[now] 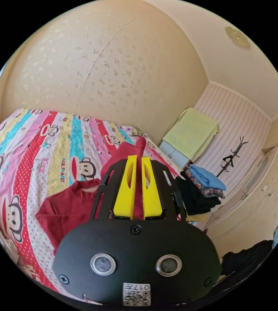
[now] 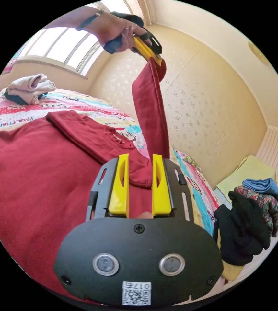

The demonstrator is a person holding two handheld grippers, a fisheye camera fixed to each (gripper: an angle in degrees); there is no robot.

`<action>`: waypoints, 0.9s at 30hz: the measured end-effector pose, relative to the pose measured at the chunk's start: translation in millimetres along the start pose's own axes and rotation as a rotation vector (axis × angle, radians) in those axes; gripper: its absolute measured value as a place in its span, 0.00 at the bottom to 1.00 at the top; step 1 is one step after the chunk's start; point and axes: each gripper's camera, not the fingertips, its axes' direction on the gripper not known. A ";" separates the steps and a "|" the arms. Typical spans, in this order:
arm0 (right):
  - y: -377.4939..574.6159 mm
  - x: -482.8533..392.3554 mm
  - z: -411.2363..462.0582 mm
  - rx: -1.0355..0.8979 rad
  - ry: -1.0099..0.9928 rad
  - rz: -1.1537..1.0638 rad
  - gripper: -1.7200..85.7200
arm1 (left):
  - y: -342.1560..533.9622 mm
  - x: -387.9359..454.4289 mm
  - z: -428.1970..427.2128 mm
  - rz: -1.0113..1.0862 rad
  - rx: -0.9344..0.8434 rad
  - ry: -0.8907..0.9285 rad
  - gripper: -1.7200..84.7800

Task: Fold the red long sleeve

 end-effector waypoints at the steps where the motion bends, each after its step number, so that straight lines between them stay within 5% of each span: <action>1: -3.0 11.0 10.5 -0.051 -0.026 0.029 0.19 | -1.9 -2.9 -9.1 0.005 0.017 0.003 0.05; 5: 2.6 31.1 41.4 -0.169 -0.028 0.137 0.20 | 49.4 -75.5 -47.7 -0.103 0.075 -0.118 0.06; 8: 0.5 21.3 60.8 -0.246 -0.012 0.069 0.19 | 148.4 -192.9 -48.5 -0.521 -0.064 -0.164 0.06; 12: -5.5 3.6 82.9 -0.309 0.072 -0.072 0.18 | 284.0 -290.7 -82.3 -0.946 0.156 0.241 0.06; 17: -11.8 2.9 103.2 -0.306 0.159 -0.251 0.16 | 276.6 -282.5 -104.9 -0.753 0.119 0.280 0.07; 20: -11.6 13.7 123.9 -0.427 -0.073 -0.319 0.12 | 269.3 -277.1 -121.1 -0.704 0.107 0.309 0.09; 27: 12.1 53.7 129.9 -0.418 -0.331 -0.052 0.09 | 245.4 -267.7 -190.3 -0.636 0.226 0.073 0.11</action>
